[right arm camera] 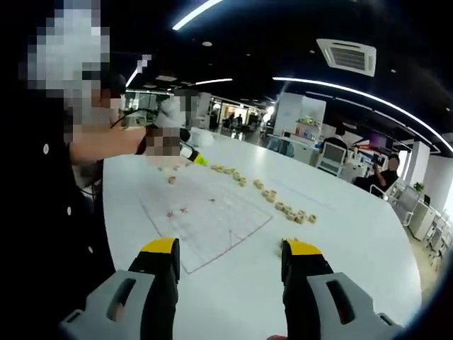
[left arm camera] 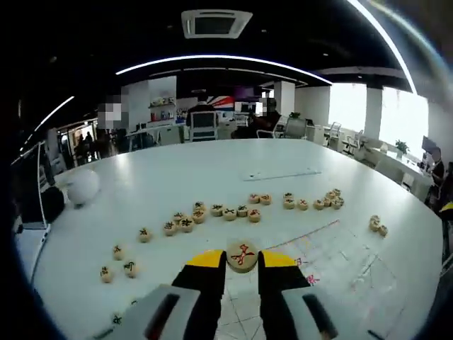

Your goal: Pick up the chess pieces one by one and place each piece onto its starting position on the chessboard, setting the pieces on their correct points until all the chess pieces are arranged in the starting layout

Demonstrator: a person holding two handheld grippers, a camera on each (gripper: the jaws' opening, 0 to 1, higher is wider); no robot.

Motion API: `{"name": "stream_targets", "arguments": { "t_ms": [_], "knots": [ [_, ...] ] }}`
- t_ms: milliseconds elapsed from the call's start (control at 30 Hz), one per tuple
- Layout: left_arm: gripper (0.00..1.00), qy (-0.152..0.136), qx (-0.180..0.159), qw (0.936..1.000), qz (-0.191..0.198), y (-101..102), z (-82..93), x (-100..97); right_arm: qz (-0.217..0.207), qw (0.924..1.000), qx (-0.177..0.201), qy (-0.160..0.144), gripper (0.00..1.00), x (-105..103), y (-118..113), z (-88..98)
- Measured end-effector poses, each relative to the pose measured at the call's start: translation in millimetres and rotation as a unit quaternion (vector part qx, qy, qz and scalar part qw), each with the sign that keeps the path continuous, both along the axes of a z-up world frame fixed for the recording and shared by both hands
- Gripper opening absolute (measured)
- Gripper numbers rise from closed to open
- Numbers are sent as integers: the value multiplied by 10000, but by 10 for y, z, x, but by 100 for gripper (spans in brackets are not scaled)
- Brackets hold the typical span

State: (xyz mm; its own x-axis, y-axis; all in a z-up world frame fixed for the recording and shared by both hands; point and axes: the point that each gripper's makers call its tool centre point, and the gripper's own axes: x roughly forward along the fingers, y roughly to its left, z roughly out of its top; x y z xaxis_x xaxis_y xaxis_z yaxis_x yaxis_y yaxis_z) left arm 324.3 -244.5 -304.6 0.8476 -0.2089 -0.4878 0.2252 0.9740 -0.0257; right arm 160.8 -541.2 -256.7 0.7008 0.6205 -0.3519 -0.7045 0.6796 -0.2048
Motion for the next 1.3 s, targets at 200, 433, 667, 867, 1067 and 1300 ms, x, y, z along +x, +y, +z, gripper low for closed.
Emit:
{"name": "stream_targets", "arguments": {
  "t_ms": [200, 433, 667, 867, 1067, 1300],
  "knots": [
    [20, 202, -9, 9996, 208, 251, -223, -236, 126, 9999, -26, 25, 58, 13, 127, 8],
    [21, 262, 53, 9992, 286, 316, -370, -326, 184, 9998, -62, 89, 58, 5, 223, 9],
    [21, 407, -24, 9987, 294, 312, -470, -383, 201, 9996, -151, 124, 58, 2, 260, 28],
    [21, 471, 60, 9986, 228, 301, -509, -402, 217, 9995, -141, 182, 58, 5, 303, -9],
    [21, 532, 21, 9983, 242, 308, -543, -421, 248, 9994, -148, 208, 58, 5, 318, -20],
    [21, 604, 20, 9979, 238, 295, -600, -433, 264, 9993, -143, 208, 58, 18, 313, -28]
  ]
}}
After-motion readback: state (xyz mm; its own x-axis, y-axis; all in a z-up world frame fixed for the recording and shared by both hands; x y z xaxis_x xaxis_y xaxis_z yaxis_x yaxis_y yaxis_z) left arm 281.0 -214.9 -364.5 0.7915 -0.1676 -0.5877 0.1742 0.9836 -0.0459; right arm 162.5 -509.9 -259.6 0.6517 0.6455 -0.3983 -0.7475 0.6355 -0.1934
